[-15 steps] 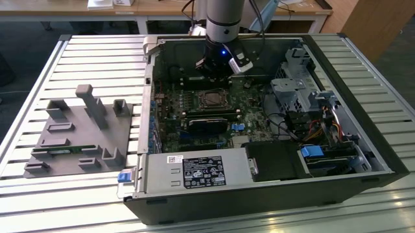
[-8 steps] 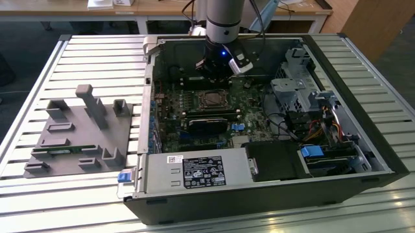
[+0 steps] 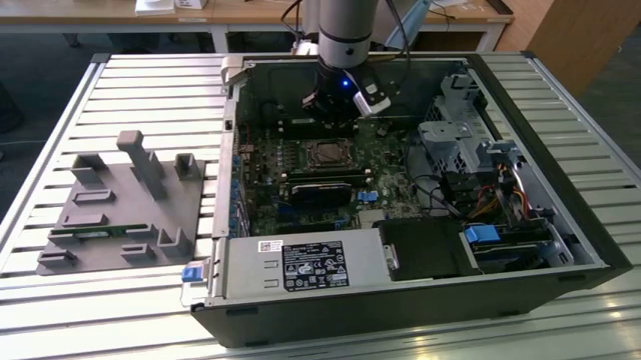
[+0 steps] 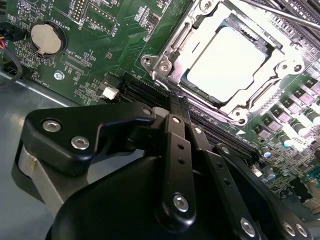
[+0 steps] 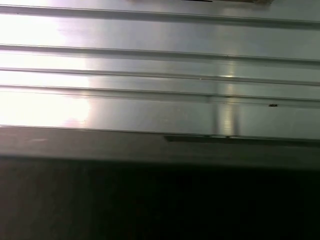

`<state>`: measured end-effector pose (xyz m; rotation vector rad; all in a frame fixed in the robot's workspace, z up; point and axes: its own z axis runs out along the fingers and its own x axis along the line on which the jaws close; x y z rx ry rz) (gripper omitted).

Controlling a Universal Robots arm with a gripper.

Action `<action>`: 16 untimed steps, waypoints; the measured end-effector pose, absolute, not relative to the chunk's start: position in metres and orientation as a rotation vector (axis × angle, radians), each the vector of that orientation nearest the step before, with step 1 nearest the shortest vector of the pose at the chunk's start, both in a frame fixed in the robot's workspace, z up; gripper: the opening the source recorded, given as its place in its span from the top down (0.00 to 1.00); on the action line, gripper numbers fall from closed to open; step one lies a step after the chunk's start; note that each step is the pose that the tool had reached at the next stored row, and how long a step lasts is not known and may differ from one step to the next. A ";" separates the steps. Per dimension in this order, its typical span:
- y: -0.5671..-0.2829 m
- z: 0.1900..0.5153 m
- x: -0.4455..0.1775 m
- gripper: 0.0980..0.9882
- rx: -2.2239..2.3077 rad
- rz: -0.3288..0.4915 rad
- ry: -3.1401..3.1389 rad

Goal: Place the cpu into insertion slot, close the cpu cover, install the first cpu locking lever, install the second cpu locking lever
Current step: 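Install the first cpu locking lever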

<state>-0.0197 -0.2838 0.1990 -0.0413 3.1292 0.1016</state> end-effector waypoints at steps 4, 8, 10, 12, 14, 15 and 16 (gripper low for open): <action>-0.284 0.198 -0.019 0.99 -0.041 0.102 3.129; -0.284 0.196 -0.019 0.99 -0.041 0.101 3.130; -0.284 0.196 -0.019 0.99 -0.041 0.100 3.130; -0.284 0.195 -0.018 0.99 -0.041 0.101 3.130; -0.284 0.195 -0.018 0.99 -0.041 0.101 3.130; -0.284 0.195 -0.018 0.99 -0.041 0.101 3.130; -0.284 0.194 -0.018 0.99 -0.041 0.101 3.129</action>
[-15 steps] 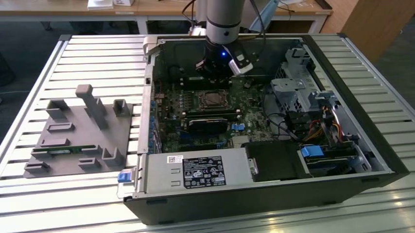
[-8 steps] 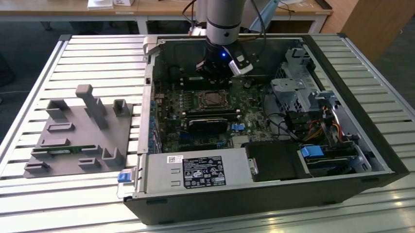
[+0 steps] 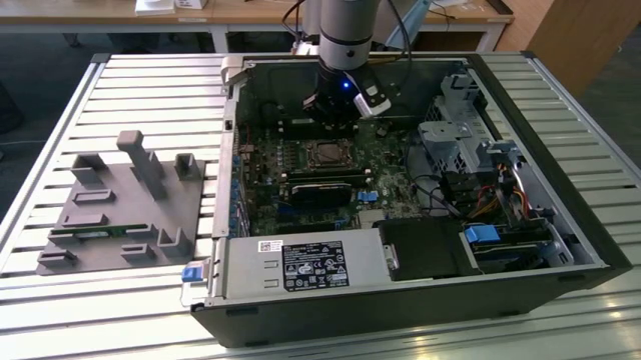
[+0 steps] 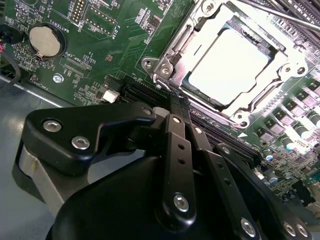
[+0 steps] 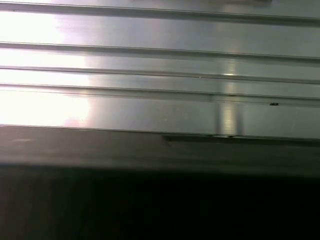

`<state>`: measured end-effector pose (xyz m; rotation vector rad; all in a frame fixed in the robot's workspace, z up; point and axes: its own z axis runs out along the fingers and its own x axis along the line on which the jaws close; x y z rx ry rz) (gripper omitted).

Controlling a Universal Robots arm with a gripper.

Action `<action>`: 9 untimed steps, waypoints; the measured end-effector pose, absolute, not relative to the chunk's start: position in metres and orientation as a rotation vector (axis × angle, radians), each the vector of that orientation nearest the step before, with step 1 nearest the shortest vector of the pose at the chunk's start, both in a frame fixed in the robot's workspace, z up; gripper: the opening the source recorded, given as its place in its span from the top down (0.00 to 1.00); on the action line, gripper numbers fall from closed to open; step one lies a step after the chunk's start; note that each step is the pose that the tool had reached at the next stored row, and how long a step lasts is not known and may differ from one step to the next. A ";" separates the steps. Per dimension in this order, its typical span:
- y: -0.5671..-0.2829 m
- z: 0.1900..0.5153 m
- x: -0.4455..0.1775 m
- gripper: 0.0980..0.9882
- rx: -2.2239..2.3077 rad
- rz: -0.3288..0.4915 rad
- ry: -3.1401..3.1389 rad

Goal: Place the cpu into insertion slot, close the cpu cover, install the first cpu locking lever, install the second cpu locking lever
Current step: 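Install the first cpu locking lever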

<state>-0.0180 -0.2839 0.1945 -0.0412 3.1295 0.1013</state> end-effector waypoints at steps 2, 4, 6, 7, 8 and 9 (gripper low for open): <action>-0.284 0.195 -0.018 0.99 -0.041 0.101 3.129; -0.283 0.198 -0.018 0.99 -0.042 0.105 3.128; -0.284 0.202 -0.018 0.99 -0.042 0.102 3.129; -0.284 0.204 -0.018 0.99 -0.042 0.102 3.129; -0.284 0.204 -0.018 0.99 -0.041 0.102 3.129; -0.284 0.205 -0.018 0.99 -0.041 0.102 3.129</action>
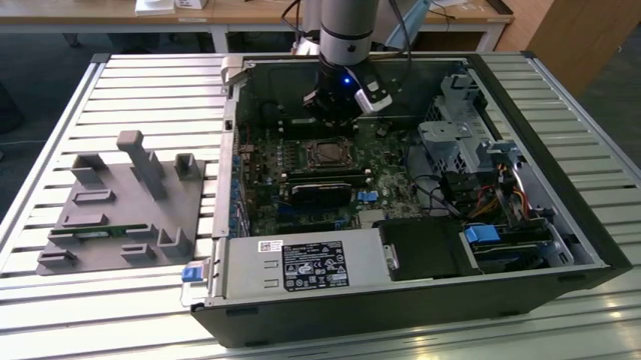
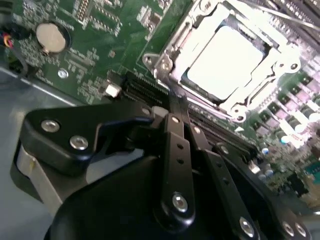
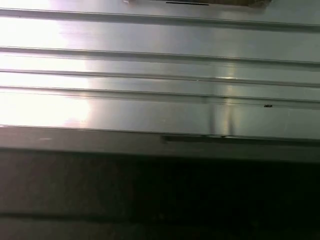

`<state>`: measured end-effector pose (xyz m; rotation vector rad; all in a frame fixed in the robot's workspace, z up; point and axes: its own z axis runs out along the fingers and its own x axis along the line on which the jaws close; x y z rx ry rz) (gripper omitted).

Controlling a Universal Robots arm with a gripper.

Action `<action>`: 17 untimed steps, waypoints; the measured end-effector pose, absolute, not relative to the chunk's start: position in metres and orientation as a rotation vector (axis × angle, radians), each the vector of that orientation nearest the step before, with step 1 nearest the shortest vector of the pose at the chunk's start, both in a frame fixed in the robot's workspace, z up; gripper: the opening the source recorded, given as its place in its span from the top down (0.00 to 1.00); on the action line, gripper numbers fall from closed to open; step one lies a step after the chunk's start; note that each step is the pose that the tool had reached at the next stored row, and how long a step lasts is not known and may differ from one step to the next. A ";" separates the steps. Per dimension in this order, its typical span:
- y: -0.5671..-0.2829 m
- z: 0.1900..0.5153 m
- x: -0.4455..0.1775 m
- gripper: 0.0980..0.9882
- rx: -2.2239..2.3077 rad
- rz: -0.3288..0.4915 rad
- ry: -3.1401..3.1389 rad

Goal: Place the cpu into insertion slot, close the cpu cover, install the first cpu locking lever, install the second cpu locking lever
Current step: 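Install the first cpu locking lever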

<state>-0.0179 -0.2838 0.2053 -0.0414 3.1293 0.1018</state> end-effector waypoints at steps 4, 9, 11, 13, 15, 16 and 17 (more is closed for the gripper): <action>-0.284 0.211 -0.019 0.99 -0.041 0.102 3.129; -0.284 0.217 -0.025 0.99 -0.041 0.106 3.129; -0.284 0.218 -0.028 0.99 -0.041 0.108 3.129; -0.284 0.219 -0.029 0.99 -0.042 0.109 3.129; -0.284 0.222 -0.029 0.99 -0.041 0.109 3.129; -0.285 0.223 -0.029 0.99 -0.042 0.110 3.129; -0.285 0.223 -0.029 0.99 -0.042 0.110 3.129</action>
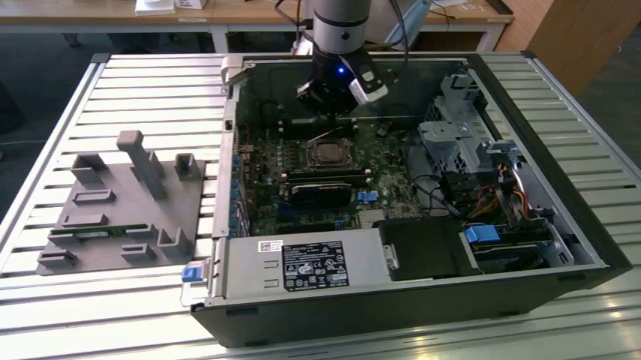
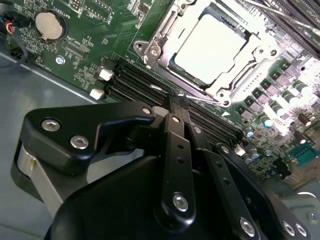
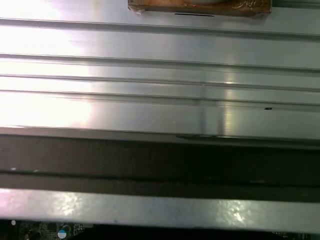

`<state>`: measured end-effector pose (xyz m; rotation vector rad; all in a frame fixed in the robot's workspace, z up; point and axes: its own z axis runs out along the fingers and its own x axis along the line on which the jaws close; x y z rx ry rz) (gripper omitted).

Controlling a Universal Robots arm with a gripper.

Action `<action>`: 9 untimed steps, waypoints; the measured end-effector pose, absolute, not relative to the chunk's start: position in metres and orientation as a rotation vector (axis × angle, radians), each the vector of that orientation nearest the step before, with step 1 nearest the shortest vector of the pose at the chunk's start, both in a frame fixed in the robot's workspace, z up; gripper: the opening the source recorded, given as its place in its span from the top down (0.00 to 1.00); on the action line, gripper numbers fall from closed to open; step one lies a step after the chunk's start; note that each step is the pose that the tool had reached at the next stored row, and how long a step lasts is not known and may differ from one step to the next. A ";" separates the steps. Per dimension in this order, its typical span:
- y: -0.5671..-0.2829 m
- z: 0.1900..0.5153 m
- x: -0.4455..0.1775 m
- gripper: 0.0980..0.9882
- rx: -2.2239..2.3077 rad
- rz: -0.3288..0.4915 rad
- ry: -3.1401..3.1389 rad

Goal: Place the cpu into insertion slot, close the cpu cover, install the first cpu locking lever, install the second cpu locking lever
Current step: 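Install the first cpu locking lever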

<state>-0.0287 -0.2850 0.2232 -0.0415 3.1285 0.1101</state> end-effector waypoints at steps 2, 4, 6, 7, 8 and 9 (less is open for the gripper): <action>-0.286 0.224 -0.029 0.99 -0.041 0.110 3.129; -0.286 0.224 -0.029 0.99 -0.041 0.110 3.128; -0.287 0.224 -0.029 0.99 -0.041 0.110 3.129; -0.287 0.224 -0.028 0.99 -0.041 0.110 3.129; -0.287 0.223 -0.028 0.99 -0.041 0.110 3.129; -0.287 0.223 -0.027 0.99 -0.041 0.110 3.129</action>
